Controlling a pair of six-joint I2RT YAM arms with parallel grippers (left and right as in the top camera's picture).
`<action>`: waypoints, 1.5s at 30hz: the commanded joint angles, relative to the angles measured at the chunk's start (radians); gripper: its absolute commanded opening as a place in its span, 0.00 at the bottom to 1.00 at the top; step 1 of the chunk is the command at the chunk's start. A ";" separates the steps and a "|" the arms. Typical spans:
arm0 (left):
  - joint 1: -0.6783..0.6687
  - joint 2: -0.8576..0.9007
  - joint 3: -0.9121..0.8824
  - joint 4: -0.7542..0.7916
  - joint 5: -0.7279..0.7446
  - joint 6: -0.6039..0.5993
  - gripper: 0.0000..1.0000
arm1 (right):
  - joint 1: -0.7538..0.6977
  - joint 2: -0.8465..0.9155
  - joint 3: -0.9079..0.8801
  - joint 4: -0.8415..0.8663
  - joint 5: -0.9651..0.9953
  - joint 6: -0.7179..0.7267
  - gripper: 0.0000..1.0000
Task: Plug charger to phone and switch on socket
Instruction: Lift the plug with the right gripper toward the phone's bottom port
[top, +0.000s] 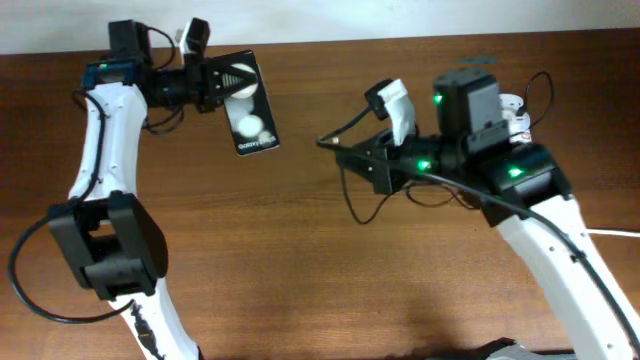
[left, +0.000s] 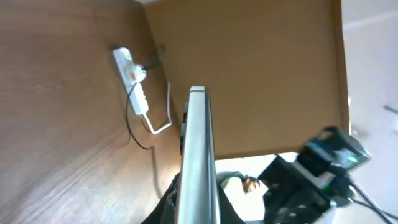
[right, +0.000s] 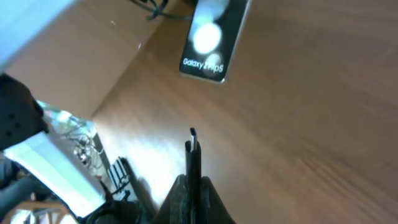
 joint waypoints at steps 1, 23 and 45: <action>-0.021 -0.002 0.011 0.006 0.085 0.049 0.00 | 0.006 -0.019 -0.214 0.225 -0.180 0.160 0.04; -0.108 -0.002 0.011 0.033 0.085 -0.063 0.00 | 0.115 0.154 -0.438 0.909 -0.314 0.539 0.04; -0.171 -0.002 0.011 0.035 0.049 -0.062 0.00 | 0.062 0.164 -0.635 1.382 -0.350 0.813 0.04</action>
